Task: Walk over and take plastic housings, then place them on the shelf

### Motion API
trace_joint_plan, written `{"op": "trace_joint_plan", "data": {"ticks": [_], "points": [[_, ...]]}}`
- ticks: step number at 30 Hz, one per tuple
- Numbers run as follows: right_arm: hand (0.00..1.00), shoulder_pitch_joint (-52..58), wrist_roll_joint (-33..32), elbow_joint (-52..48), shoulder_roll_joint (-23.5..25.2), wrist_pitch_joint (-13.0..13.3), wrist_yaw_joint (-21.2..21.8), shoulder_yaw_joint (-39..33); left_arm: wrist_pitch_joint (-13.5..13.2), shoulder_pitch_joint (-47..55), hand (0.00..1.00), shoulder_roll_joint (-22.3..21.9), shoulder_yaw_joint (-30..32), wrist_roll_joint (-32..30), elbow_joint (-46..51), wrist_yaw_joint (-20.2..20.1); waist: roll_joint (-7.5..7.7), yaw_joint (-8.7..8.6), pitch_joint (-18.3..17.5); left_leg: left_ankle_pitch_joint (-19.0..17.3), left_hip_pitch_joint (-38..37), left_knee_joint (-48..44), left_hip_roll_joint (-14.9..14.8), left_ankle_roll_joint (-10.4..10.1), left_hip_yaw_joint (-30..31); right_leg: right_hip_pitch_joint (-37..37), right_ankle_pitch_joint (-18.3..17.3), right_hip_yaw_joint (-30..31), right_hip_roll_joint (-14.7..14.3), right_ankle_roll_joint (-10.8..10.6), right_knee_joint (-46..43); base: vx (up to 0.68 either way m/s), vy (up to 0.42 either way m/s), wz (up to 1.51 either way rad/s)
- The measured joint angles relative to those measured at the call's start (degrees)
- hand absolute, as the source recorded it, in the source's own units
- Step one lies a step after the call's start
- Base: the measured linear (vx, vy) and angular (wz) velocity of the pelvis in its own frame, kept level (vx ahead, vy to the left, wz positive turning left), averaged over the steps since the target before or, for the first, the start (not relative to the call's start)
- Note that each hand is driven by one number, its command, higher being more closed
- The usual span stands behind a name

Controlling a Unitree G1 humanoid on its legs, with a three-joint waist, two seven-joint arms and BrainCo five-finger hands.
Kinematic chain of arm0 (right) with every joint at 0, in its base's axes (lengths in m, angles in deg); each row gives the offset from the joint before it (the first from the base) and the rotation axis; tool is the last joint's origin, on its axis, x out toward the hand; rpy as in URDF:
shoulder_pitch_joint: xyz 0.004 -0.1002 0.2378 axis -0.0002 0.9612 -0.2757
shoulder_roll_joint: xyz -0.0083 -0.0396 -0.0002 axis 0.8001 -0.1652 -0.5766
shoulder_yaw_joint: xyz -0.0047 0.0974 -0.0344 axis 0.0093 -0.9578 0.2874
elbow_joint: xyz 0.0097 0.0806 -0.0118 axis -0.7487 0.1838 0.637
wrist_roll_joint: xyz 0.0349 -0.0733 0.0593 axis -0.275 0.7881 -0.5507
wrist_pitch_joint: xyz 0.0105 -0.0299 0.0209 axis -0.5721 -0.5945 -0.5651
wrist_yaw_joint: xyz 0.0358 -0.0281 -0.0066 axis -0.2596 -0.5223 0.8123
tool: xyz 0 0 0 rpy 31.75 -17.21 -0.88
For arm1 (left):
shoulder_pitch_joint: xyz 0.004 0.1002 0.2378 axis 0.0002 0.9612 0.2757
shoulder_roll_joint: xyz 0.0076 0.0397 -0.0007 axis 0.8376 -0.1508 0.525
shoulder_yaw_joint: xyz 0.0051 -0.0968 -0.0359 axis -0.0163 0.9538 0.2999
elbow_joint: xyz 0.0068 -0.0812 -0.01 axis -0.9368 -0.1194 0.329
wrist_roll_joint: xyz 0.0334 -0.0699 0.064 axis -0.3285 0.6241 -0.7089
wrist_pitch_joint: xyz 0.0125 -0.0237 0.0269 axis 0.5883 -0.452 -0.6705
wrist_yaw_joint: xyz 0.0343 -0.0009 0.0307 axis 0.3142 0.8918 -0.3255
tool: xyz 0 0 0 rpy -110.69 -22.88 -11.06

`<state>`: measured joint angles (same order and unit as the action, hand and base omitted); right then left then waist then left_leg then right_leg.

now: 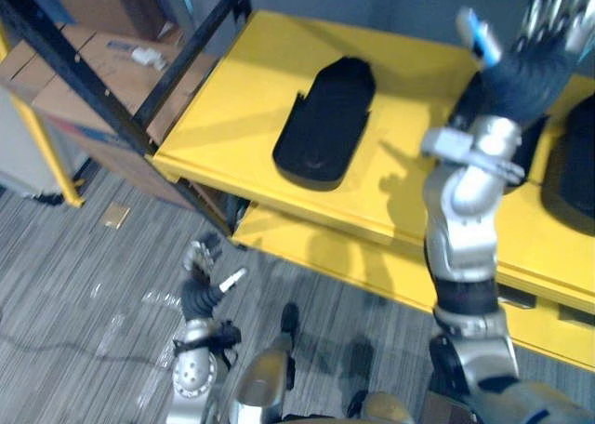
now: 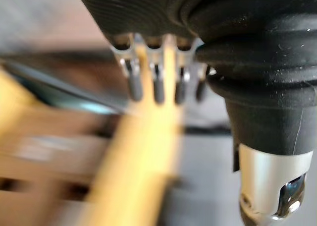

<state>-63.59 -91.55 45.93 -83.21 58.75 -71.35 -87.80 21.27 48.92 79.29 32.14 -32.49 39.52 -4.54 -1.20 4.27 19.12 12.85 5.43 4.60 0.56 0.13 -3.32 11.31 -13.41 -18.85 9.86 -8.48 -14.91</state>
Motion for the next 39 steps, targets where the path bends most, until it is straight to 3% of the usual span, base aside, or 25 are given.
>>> {"op": "trace_joint_plan", "data": {"ticks": [3, 6, 8, 9, 10, 11, 12, 15, 17, 20, 23, 30, 35, 39], "points": [[0.00, 14.34, -1.10, -5.61, -1.66, -0.86, 2.07, -5.34, 2.10, 0.83, 1.00, -0.06, 3.21, 2.63, 8.48, -1.18, -0.55, -1.96, -1.50, -1.31, -0.60, 0.32, -0.59, 0.01, -2.43, 0.28, 1.78, 1.99, -0.16, -0.03, 2.36, -0.05, 0.039, -0.43], [0.00, 22.10, -2.32, -8.26, -1.66, -0.66, 2.98, -7.84, 3.79, 1.94, 1.00, -0.16, 4.20, 3.33, 10.92, -1.53, -0.86, -2.66, -1.68, -1.57, -0.47, 0.36, -1.16, -0.35, -3.84, 0.36, 2.48, 1.99, -0.60, 0.35, 4.47, -0.11, 0.009, -0.30], [0.00, 28.48, -2.30, -10.21, -1.38, -0.34, 4.41, -9.53, 5.68, 2.30, 1.00, -0.15, 4.47, 3.61, 11.52, -2.44, 0.23, -3.78, -1.84, -4.20, -0.08, 0.08, -0.56, -2.63, -6.50, 0.75, 2.21, 1.51, 0.67, 0.57, 8.08, -0.11, 0.021, -0.14], [0.00, 31.81, -2.64, -10.24, -0.88, 0.18, 5.72, -9.91, 6.69, 2.67, 1.00, -0.78, 4.83, 3.72, 11.51, -3.62, 1.95, -4.22, -1.51, -6.40, 2.19, -9.22, -0.69, 1.81, -8.70, 0.48, 2.23, 1.70, 2.40, 0.97, 9.18, -0.07, 0.026, -0.33], [0.00, 34.96, -3.94, -10.80, -0.46, 1.08, 6.88, -9.80, 8.00, 4.59, 1.00, -1.12, 5.88, 3.73, 12.04, -4.97, 0.71, -4.55, -2.06, -10.78, 3.03, -15.50, -1.90, 1.05, -9.37, 0.45, 2.46, 2.64, 1.77, 0.60, 8.57, -0.08, 0.021, -0.30], [0.00, 36.26, -4.40, -10.95, -0.27, 1.81, 7.18, -9.82, 8.42, 5.38, 1.00, -1.23, 6.35, 3.81, 12.23, -5.47, -0.28, -5.20, -2.53, -11.87, 2.96, -15.15, -2.34, -0.07, -9.22, 0.51, 2.69, 2.97, 1.15, 0.20, 8.17, -0.03, -0.010, -0.23], [0.00, 38.35, -4.90, -10.96, 1.00, 2.53, 7.70, -9.77, 9.66, 6.57, 1.00, -1.34, 7.48, 4.40, 12.87, -6.27, 0.50, -5.75, -2.97, -11.68, 2.87, -14.47, -2.02, -0.08, -9.37, -0.19, 3.37, 3.43, 1.52, -0.22, 7.98, -0.03, 0.023, -0.05], [0.00, 38.99, -5.10, -11.07, 1.72, 4.64, 7.69, -9.81, 10.56, 6.39, 1.00, -1.24, 8.63, 6.04, 13.93, -8.26, 0.83, -6.65, -2.99, -11.71, 4.87, -14.69, -2.43, 0.09, -9.78, -1.76, 4.13, 3.37, 1.13, 0.15, 8.29, -0.04, 0.027, 0.03], [0.00, 38.81, -4.52, -11.10, 1.78, 6.06, 6.60, -9.80, 11.93, 5.73, 1.00, -1.19, 8.94, 6.45, 13.92, -8.36, 1.80, -6.57, -2.48, -11.67, 4.87, -14.62, -2.67, 0.16, -10.40, -2.22, 4.48, 4.47, 1.04, 0.56, 8.14, -0.04, 0.019, -0.12], [0.00, 38.13, -4.45, -11.11, 1.78, 8.62, 4.38, -10.37, 12.42, 3.84, 1.00, -0.52, 10.01, 7.50, 13.73, -7.80, 1.85, -6.94, -2.31, -11.68, 5.36, -14.54, -3.05, 0.23, -11.77, -3.84, 4.66, 6.22, 1.05, 0.94, 7.73, -0.03, 0.016, -0.21], [0.00, 38.09, -4.50, -11.10, 1.73, 9.17, 3.69, -12.32, 12.94, -0.71, 1.00, 0.04, 10.53, 8.64, 12.31, -6.20, 1.75, -7.96, -2.04, -11.60, 5.85, -14.48, -3.36, 0.33, -12.73, -5.17, 4.57, 7.15, 1.09, 1.11, 7.21, -0.03, 0.012, -0.15], [0.00, 36.50, -5.69, -11.06, 0.96, 10.85, 4.02, -14.52, 14.60, -14.94, 1.00, 4.14, 10.34, 8.77, -1.48, -2.01, 1.23, -11.27, 2.21, -11.46, 6.73, -15.63, -4.85, 0.29, -15.95, -9.38, 4.80, 11.49, 0.85, 0.70, 4.42, -0.02, 0.008, -0.24], [0.00, 34.33, -5.95, -11.00, -0.72, 10.97, 4.38, -15.39, 14.64, -23.52, 1.00, 6.11, 9.88, 8.76, -10.40, -1.04, 0.69, -12.03, 6.43, -11.86, 7.02, -17.29, -5.83, 0.50, -16.18, -10.71, 4.41, 13.29, 0.29, 1.24, 2.00, -0.02, -0.004, -0.11], [0.00, 32.73, -5.89, -10.83, -1.75, 11.19, 5.27, -16.95, 13.62, -25.90, 1.00, 6.46, 9.92, 8.62, -12.27, -0.58, 0.06, -12.72, 8.24, -12.12, 8.85, -19.00, -6.29, 0.56, -16.26, -13.43, 3.29, 14.66, 0.14, 1.38, -0.97, -0.04, 0.003, -0.03]]}}
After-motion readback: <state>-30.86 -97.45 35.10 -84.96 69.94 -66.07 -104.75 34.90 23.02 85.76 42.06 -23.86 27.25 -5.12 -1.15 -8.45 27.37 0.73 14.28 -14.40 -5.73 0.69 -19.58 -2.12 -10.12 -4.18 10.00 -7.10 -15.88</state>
